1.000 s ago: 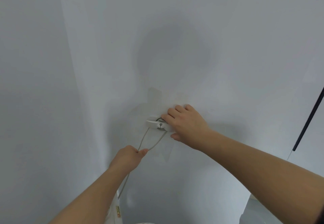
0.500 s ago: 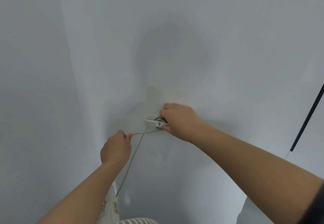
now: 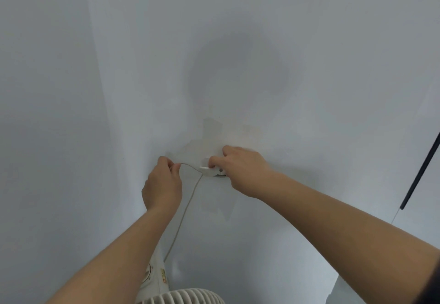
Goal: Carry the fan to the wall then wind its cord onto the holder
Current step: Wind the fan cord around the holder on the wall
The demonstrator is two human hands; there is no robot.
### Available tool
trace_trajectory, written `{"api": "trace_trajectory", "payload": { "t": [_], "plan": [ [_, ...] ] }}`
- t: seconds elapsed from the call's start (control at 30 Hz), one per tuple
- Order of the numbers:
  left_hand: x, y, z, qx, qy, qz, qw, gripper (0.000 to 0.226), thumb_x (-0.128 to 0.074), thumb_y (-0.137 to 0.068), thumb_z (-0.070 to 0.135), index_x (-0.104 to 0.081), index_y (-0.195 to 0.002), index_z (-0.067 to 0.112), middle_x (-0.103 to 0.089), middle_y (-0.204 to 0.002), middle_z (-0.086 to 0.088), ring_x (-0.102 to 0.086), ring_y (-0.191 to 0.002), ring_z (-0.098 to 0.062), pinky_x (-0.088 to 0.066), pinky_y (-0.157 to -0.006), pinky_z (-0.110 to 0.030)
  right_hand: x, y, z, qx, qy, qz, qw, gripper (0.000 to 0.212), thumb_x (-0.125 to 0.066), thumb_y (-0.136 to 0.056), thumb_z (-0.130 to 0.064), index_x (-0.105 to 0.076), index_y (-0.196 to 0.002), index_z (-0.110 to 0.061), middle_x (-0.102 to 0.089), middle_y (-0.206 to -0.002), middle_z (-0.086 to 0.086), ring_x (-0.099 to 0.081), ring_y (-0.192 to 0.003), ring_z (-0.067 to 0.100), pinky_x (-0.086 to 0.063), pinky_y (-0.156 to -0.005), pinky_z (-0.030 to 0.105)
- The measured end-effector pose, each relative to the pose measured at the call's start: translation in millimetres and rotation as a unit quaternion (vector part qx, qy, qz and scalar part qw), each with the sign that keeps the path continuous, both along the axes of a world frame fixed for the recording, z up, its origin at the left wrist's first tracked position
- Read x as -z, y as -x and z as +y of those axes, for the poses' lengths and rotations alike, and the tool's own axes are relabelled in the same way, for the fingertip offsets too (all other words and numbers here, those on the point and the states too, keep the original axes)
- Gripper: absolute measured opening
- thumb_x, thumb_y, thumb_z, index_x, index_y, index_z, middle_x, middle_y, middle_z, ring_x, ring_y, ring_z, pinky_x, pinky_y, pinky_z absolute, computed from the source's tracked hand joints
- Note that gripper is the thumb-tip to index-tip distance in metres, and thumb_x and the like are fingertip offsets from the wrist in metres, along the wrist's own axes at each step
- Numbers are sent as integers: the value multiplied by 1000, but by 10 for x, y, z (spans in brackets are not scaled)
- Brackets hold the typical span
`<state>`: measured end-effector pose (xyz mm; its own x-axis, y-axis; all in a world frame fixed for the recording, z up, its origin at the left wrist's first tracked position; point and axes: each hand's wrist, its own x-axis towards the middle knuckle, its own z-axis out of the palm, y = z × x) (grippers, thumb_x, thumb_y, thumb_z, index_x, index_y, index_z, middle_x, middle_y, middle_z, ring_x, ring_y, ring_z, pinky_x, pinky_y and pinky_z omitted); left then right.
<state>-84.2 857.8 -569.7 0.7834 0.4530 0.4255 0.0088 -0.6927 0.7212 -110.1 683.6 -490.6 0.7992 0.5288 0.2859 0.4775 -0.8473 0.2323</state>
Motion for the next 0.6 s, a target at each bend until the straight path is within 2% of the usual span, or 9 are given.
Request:
{"api": "trace_trajectory", "payload": {
  "t": [0.17,0.23,0.33,0.43,0.6],
  "plan": [
    [-84,37,-57,8,0,-87,996,22,-44,-99,34,-47,-87,15,-57,-72,0,-54,-62,-24,-38,-54,-32,9,-13,11,1,6,-5,1000,49,-47,-85,2,-50,-123,-30,-49,-106,4,-54,-93,25,-32,-63,31],
    [-103,56,-67,19,-4,-107,994,22,-45,-99,33,-46,-86,15,-56,-69,1,-53,-60,-24,-36,-51,-32,25,-31,20,5,-2,-7,1000,41,-48,-89,-5,-52,-121,-31,-49,-105,3,-55,-93,24,-32,-63,30],
    [-101,92,-69,32,-4,-123,992,21,-45,-99,32,-46,-86,15,-55,-68,1,-52,-58,-23,-35,-49,-31,41,-55,56,15,-27,-20,999,23,-45,-96,-27,-56,-116,-31,-52,-104,2,-56,-94,24,-35,-66,30],
    [-91,142,-65,47,6,-134,990,21,-46,-98,32,-47,-86,15,-55,-68,1,-52,-58,-21,-39,-50,-32,75,-70,88,17,-45,-40,998,19,-46,-96,-36,-59,-107,-28,-54,-100,0,-57,-91,23,-36,-66,29],
    [-129,234,-110,105,29,-167,980,16,-50,-97,28,-50,-86,16,-52,-63,3,-48,-56,-17,-43,-53,-37,129,-119,133,22,-48,-78,996,21,-46,-97,-40,-61,-100,-27,-57,-95,0,-60,-85,24,-35,-62,29]
  ]
}}
